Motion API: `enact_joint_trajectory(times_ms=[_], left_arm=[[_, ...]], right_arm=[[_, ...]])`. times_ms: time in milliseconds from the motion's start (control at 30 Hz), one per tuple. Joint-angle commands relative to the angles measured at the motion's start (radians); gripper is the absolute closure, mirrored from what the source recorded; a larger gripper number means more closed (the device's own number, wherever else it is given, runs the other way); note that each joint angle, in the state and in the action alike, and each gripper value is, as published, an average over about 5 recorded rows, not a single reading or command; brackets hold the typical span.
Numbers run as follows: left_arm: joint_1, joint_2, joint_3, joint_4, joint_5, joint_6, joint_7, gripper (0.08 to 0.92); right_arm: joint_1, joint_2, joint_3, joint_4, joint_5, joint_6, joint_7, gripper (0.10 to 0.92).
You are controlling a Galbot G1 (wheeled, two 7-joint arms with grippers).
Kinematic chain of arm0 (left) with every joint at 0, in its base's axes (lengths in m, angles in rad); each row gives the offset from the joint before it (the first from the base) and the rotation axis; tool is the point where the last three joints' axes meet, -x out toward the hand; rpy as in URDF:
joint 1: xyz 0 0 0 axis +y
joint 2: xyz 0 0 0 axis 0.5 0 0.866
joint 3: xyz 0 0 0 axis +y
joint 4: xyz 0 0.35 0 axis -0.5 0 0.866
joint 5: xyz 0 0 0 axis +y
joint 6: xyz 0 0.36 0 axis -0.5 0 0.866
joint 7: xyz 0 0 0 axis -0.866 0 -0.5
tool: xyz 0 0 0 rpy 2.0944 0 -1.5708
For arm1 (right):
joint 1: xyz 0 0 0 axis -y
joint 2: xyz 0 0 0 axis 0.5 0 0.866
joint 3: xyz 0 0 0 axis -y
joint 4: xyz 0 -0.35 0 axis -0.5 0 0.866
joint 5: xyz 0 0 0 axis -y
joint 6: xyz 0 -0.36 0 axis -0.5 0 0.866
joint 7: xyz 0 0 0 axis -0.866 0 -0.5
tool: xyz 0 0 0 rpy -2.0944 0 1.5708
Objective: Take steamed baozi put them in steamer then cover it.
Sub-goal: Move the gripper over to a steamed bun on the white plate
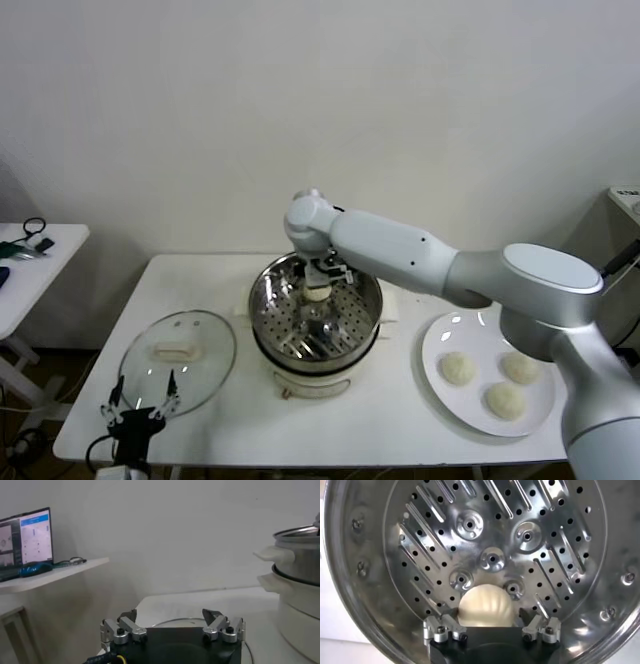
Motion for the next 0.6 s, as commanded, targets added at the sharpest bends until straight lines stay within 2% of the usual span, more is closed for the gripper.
enact_joint_trajectory(times_ms=[33,200,333,433,600], left_arm=[[0.000,0.003,0.001,0.002,-0.001,0.002,0.000,0.177],[0.004,0.003,0.003,0.004,0.000,0.000,-0.001,0.177],[0.011,0.005,0.001,0.003,-0.002,-0.001,-0.001,0.177],[0.018,0.007,-0.001,0.000,-0.009,-0.005,0.004,0.177],[0.023,0.015,-0.003,-0.007,-0.045,-0.009,0.023,0.177]], right_arm=[[0.029,-0.017,0.013,0.023,0.046,-0.009,-0.019,0.203],[0.091,-0.071,0.003,0.077,0.161,-0.044,-0.041,0.202],[0.173,-0.146,-0.035,0.110,0.327,-0.119,-0.038,0.203],[0.253,-0.240,-0.108,0.151,0.472,-0.239,0.027,0.203],[0.358,-0.405,-0.254,0.217,0.821,-0.573,0.112,0.203]])
